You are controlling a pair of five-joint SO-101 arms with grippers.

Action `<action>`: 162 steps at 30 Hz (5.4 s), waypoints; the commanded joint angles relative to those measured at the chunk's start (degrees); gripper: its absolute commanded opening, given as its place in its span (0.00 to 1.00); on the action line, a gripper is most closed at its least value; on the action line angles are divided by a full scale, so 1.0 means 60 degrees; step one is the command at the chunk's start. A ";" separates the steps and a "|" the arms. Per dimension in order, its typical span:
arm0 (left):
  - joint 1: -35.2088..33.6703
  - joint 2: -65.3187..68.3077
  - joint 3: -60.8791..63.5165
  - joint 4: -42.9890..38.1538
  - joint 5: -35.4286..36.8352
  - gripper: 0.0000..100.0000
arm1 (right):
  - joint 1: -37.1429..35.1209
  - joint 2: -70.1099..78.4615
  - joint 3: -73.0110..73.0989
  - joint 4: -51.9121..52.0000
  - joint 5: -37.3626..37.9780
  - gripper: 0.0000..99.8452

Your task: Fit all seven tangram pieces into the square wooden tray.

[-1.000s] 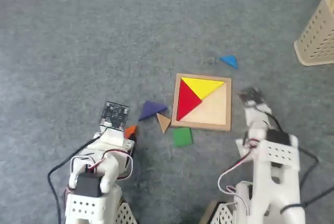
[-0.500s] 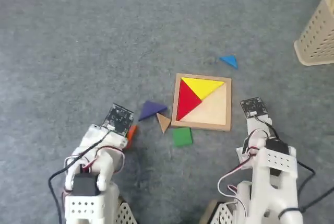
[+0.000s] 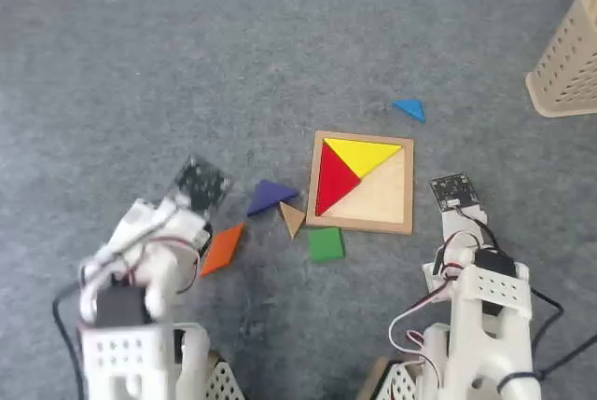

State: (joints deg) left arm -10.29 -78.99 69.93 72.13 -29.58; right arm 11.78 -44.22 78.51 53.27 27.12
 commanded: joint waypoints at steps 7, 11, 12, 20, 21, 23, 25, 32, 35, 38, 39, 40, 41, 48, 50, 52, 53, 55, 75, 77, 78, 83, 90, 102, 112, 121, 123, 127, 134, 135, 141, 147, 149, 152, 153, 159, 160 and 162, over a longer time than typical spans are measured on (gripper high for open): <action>0.0908 0.7590 -0.3392 0.0117 0.1392 0.18 | 0.0139 -0.0286 0.0000 -0.0271 -0.0132 0.01; 0.0894 0.9216 -0.3524 -0.0527 0.1744 0.18 | 0.0139 -0.0286 0.0000 -0.0271 -0.0132 0.01; 0.0923 0.9568 -0.3524 -0.0674 0.1773 0.18 | 0.0125 -0.0286 0.0000 -0.0271 -0.0132 0.01; 0.1040 1.1092 -0.3524 -0.1377 0.1802 0.23 | 0.0095 -0.0286 0.0000 -0.0271 -0.0073 0.01; 0.1040 1.1150 -0.3509 -0.1407 0.1802 0.23 | 0.0095 -0.0286 0.0000 -0.0271 -0.0073 0.01; 0.1026 1.1297 -0.3392 -0.1451 0.1817 0.23 | 0.0095 -0.0286 0.0000 -0.0271 -0.0073 0.01; 0.1055 1.1502 -0.3260 -0.1641 0.1817 0.23 | 0.0095 -0.0286 0.0000 -0.0271 -0.0073 0.01; 0.1099 1.2586 -0.3216 -0.2081 0.1817 0.15 | 0.0095 -0.0286 0.0000 -0.0271 -0.0073 0.01; 0.1128 1.2674 -0.3260 -0.1963 0.1729 0.10 | 0.0095 -0.0286 0.0000 -0.0271 -0.0059 0.01; 0.1143 1.2630 -0.3245 -0.1934 0.1392 0.08 | 0.0095 -0.0286 0.0000 -0.0271 -0.0059 0.01; 0.1216 1.2630 -0.3245 -0.1934 0.1319 0.06 | 0.0095 -0.0286 0.0000 -0.0271 -0.0059 0.01; 0.1304 1.2615 -0.3245 -0.1934 0.1304 0.05 | 0.0095 -0.0286 0.0000 -0.0271 -0.0059 0.01; 0.1421 1.2615 -0.3245 -0.1934 0.1304 0.03 | 0.0095 -0.0286 0.0000 -0.0271 -0.0059 0.01; 0.2374 1.2161 -0.3875 -0.1099 0.1685 0.01 | 0.0095 -0.0286 0.0000 -0.0271 -0.0059 0.01; 0.2623 1.1604 -0.4271 -0.0527 0.1788 0.01 | 0.0095 -0.0286 0.0000 -0.0271 -0.0059 0.01; 0.2930 1.0974 -0.4711 0.0088 0.1817 0.01 | 0.0095 -0.0286 0.0000 -0.0271 -0.0059 0.01; 0.3092 1.0667 -0.4974 0.0396 0.1832 0.01 | 0.0095 -0.0286 0.0000 -0.0271 -0.0059 0.01; 0.3487 1.0183 -0.5546 0.0938 0.2066 0.01 | 0.0095 -0.0286 0.0000 -0.0271 -0.0059 0.01; 0.6842 1.5106 -1.0557 -0.1158 0.2828 0.01 | 0.0095 -0.0286 0.0000 -0.0271 -0.0073 0.01; 0.6842 1.5575 -1.0733 -0.1363 0.2799 0.01 | 0.0095 -0.0286 0.0000 -0.0271 -0.0073 0.01; 0.6872 1.5751 -1.0821 -0.1392 0.2769 0.01 | 0.0095 -0.0286 0.0000 -0.0271 -0.0073 0.01; 0.7370 1.5883 -1.0864 -0.1392 0.2227 0.03 | 0.0095 -0.0286 0.0000 -0.0271 -0.0059 0.01; 0.7414 1.5941 -1.0850 -0.1392 0.2022 0.11 | 0.0095 -0.0286 0.0000 -0.0271 -0.0059 0.01; 0.7399 1.5956 -1.0850 -0.1377 0.2007 0.22 | 0.0095 -0.0286 0.0000 -0.0271 -0.0059 0.01; 0.6432 1.4872 -1.0982 -0.0996 0.2579 0.23 | 0.0110 -0.0286 0.0000 -0.0271 -0.0059 0.01; 0.4352 0.7956 -0.8139 -0.0762 0.3692 0.23 | 0.0110 -0.0286 0.0000 -0.0271 -0.0059 0.01; 0.3795 0.6286 -0.6630 -0.1070 0.3795 0.23 | 0.0095 -0.0286 0.0000 -0.0271 -0.0059 0.01; 0.2432 0.3253 -0.2996 -0.2007 0.3766 0.23 | 0.0095 -0.0286 0.0000 -0.0271 -0.0073 0.01; -0.0205 -0.1451 0.1004 -0.2418 0.3766 0.23 | 0.0095 -0.0286 0.0000 -0.0271 -0.0103 0.01; -0.0440 -0.2037 0.1385 -0.2418 0.3766 0.23 | 0.0095 -0.0286 0.0000 -0.0271 -0.0103 0.01; -0.1495 -0.4425 0.3275 -0.2491 0.3810 0.23 | 0.0095 -0.0286 0.0000 -0.0271 -0.0132 0.01; -0.1568 -0.4015 0.4462 -0.3341 0.3810 0.23 | 0.0095 -0.0286 0.0000 -0.0271 -0.0103 0.01; -0.1568 -0.4059 0.4447 -0.3179 0.3780 0.23 | 0.0081 -0.0286 -0.0015 -0.0271 -0.0059 0.01; -0.1568 -0.4029 0.4447 -0.2271 0.3780 0.23 | 0.0081 -0.0286 -0.0103 -0.0271 -0.0059 0.01; -0.1568 -0.4029 0.4447 -0.1744 0.3780 0.23 | 0.0081 -0.0300 -0.0147 -0.0300 -0.0059 0.01; -0.1553 -0.4190 0.4447 -0.0147 0.3795 0.23 | -0.0139 -0.0227 -0.1538 -0.0256 0.0557 0.01; -0.1568 -0.4190 0.4447 -0.0088 0.3795 0.23 | -0.0403 -0.0183 -0.2007 0.0051 0.0601 0.01; -0.1568 -0.4190 0.4447 0.0059 0.3795 0.23 | -0.0901 -0.0183 -0.3033 0.0711 0.0249 0.01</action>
State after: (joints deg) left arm -19.43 -103.16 96.84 70.81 -7.25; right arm 9.85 -44.22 70.59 53.54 29.23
